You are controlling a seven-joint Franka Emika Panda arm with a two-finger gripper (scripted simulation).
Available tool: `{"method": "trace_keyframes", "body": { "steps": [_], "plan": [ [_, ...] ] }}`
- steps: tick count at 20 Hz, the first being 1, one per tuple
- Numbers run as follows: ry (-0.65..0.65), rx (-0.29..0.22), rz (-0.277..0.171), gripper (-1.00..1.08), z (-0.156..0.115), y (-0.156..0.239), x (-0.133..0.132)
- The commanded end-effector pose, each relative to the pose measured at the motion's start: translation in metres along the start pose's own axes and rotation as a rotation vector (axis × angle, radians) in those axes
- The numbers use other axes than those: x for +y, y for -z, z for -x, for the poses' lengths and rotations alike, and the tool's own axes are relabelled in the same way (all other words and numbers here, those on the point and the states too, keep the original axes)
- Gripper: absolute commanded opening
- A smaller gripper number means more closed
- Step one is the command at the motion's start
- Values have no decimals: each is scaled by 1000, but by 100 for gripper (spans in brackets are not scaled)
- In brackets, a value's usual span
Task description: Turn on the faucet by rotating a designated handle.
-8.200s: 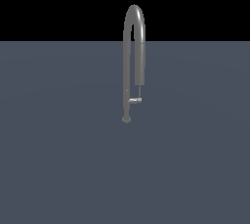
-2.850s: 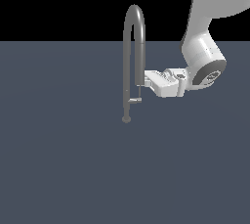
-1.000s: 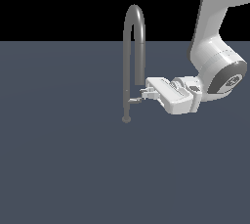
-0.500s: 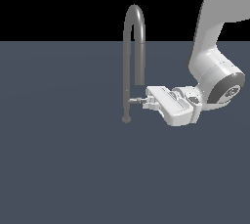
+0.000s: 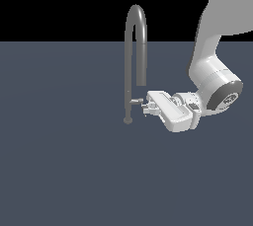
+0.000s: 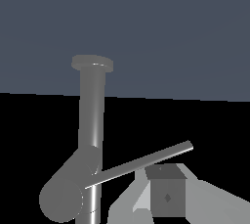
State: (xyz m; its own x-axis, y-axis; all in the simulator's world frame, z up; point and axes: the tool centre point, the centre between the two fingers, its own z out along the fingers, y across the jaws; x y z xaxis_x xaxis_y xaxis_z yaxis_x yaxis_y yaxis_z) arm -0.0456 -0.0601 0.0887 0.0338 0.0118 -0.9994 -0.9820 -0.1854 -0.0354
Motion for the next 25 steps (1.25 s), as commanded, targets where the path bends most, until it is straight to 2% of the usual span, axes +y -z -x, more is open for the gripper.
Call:
{"method": "trace_keyframes", "body": {
  "steps": [1, 8, 9, 25],
  "plan": [
    [-17, 5, -9, -100, -19, 0, 0],
    [-33, 6, -12, -100, -44, 1, -3],
    [11, 0, 2, -100, -15, 0, -14],
    [-33, 5, -12, -100, -61, 1, -32]
  ]
}}
